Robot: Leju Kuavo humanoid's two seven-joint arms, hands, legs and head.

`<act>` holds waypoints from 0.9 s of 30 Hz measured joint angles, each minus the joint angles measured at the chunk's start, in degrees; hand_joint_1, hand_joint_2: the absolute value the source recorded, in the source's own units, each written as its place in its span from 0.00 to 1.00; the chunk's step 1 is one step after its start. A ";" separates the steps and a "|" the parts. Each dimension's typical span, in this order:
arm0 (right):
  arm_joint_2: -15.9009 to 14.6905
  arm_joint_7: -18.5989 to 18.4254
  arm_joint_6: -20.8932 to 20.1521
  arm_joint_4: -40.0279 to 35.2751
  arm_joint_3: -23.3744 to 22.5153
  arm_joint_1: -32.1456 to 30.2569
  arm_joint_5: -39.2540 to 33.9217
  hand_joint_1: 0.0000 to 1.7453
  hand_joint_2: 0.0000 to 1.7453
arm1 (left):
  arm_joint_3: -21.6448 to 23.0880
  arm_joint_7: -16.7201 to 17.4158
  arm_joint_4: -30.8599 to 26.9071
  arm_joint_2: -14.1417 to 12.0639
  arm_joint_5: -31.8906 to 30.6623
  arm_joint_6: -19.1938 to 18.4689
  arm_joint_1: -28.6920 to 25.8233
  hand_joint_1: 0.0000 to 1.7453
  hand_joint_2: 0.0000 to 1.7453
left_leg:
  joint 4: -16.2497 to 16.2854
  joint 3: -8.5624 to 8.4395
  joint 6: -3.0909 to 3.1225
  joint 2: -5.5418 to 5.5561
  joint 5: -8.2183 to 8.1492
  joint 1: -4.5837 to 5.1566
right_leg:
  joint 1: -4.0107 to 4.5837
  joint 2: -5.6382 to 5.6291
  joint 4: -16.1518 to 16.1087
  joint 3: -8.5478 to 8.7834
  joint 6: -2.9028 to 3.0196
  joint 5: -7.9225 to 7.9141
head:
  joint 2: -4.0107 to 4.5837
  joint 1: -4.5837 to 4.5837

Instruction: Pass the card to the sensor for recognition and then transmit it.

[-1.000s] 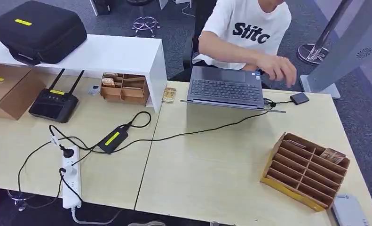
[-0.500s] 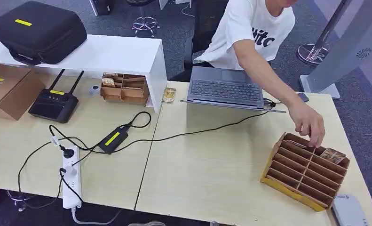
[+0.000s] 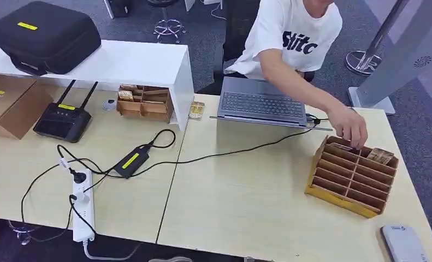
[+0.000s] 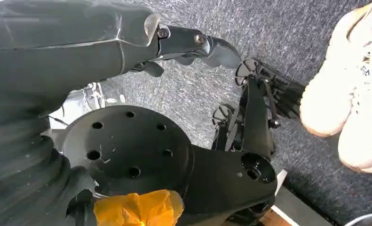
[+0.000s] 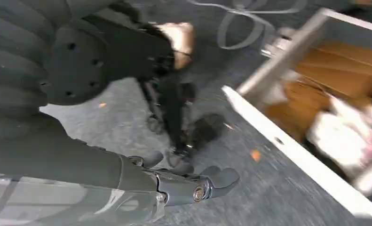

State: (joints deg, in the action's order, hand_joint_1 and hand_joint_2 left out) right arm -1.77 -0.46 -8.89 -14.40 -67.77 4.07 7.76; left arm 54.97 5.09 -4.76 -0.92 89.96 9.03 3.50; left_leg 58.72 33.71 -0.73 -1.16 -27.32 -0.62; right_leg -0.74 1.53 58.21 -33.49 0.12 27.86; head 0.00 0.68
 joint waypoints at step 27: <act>1.01 -0.26 6.45 -0.42 5.41 -0.59 8.22 0.00 0.00 | 0.00 0.06 0.00 -0.11 -0.20 1.16 0.07 0.00 1.00 | 0.00 -0.02 -0.05 -0.01 -0.04 0.01 | -0.01 -0.01 -0.02 0.05 0.05 0.04 | 0.00 -0.07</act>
State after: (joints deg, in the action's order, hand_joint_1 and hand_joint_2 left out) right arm -0.77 -0.72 -2.44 -14.82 -62.36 3.49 15.98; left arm 54.97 5.16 -4.76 -1.03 89.77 10.19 3.58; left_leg 58.73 33.70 -0.77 -1.17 -27.36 -0.61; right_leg -0.74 1.52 58.19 -33.44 0.17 27.90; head 0.00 0.61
